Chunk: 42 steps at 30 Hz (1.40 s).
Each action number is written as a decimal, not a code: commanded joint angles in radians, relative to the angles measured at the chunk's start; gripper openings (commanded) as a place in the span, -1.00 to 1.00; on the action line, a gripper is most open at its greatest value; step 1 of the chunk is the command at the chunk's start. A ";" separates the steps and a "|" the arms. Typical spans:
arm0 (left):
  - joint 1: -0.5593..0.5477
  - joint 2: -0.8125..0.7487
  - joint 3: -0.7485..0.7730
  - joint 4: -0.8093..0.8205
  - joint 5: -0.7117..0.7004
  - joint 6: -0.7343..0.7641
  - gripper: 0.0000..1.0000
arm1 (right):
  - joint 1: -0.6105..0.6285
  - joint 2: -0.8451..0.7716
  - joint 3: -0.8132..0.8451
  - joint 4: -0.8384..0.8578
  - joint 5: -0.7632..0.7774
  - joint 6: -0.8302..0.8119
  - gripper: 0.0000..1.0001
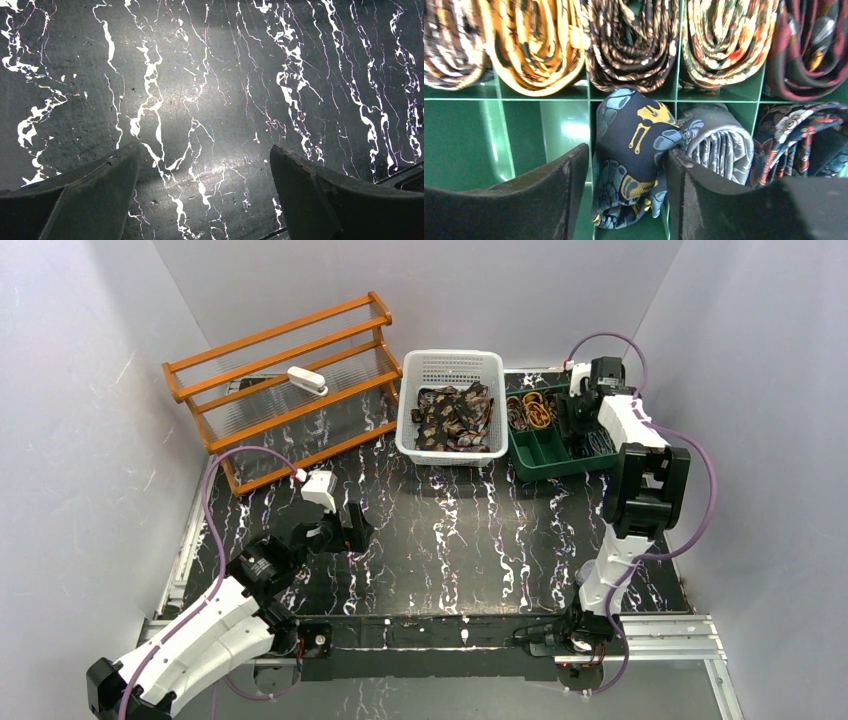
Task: Roll the ties
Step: Place the tie in the storage box, then reset both arms
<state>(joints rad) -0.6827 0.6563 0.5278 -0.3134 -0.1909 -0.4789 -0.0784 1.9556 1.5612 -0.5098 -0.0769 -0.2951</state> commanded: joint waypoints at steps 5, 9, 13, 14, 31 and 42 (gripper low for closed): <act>0.003 0.003 -0.008 0.011 -0.015 0.013 0.97 | 0.004 -0.158 0.033 0.012 -0.009 0.028 0.60; 0.004 0.008 -0.007 0.011 -0.011 0.012 0.97 | 0.003 -0.254 -0.024 0.054 -0.008 0.039 0.71; 0.003 -0.010 -0.005 0.010 -0.014 0.013 0.97 | 0.004 -0.386 -0.135 0.162 0.015 0.084 0.80; 0.004 -0.015 -0.005 0.011 -0.019 0.012 0.97 | 0.004 -0.418 -0.169 0.195 0.014 0.100 0.84; 0.004 -0.005 0.156 -0.122 -0.164 -0.005 0.97 | 0.001 -0.771 -0.604 0.589 -0.452 0.778 0.97; 0.059 0.289 0.350 -0.119 -0.115 0.066 0.97 | 0.236 -0.735 -0.419 0.328 -0.569 0.592 0.97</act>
<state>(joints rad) -0.6701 0.8833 0.8131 -0.4046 -0.3218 -0.4469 0.0307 1.2755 1.0428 -0.0288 -0.7040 0.4725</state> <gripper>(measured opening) 0.983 0.985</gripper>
